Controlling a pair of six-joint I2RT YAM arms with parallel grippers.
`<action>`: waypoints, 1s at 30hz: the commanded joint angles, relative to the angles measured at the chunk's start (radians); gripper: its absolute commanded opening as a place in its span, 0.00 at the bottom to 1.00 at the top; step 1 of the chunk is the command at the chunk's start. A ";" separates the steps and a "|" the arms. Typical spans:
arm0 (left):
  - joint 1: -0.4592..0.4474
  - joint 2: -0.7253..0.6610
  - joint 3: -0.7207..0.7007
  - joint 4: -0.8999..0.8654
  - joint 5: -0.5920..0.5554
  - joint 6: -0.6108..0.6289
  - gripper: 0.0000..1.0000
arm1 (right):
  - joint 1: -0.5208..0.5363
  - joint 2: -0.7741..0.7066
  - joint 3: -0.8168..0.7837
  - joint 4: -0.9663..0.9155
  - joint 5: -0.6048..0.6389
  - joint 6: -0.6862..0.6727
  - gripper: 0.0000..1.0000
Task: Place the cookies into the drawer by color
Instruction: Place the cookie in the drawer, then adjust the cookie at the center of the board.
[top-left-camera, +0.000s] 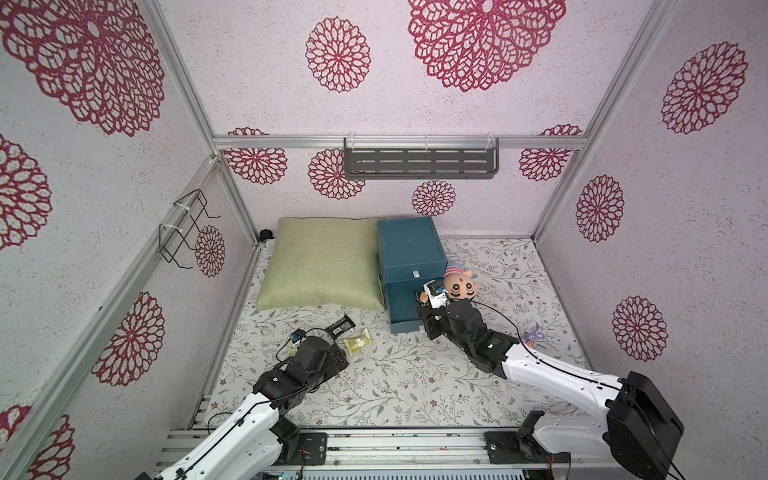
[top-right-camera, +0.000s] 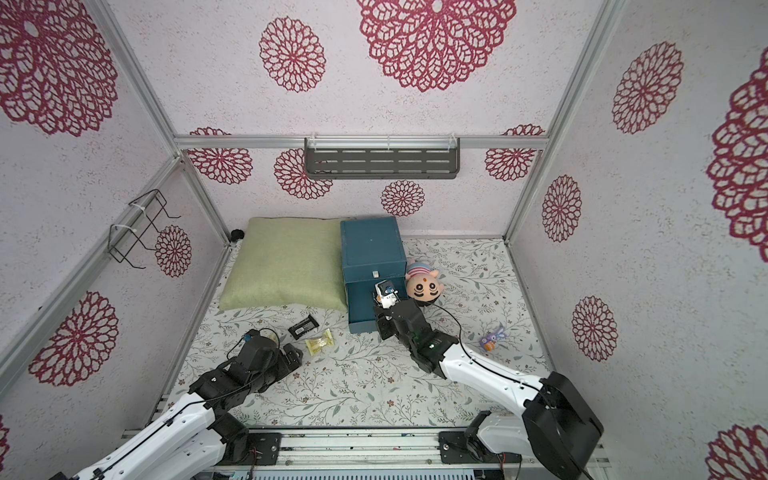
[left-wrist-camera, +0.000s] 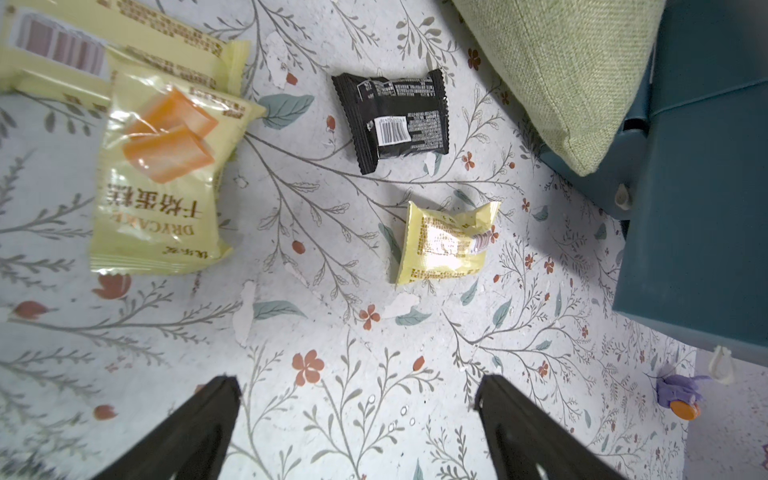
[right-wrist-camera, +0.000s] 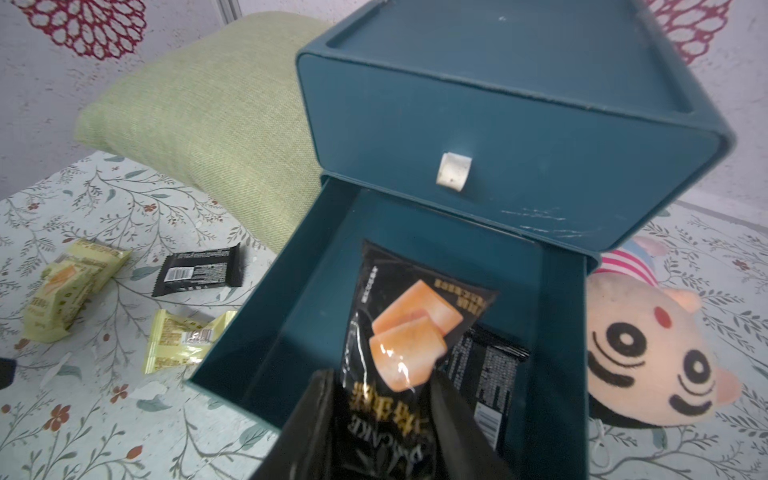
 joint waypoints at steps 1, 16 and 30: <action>0.010 0.023 0.008 0.070 0.032 0.011 0.97 | -0.024 0.024 0.053 -0.025 -0.053 0.017 0.53; 0.009 0.097 -0.012 0.160 0.109 0.010 0.97 | -0.032 -0.095 0.028 -0.101 -0.144 0.074 0.86; -0.023 0.247 0.006 0.293 0.141 -0.011 0.97 | -0.032 -0.356 -0.155 -0.162 -0.158 0.170 0.98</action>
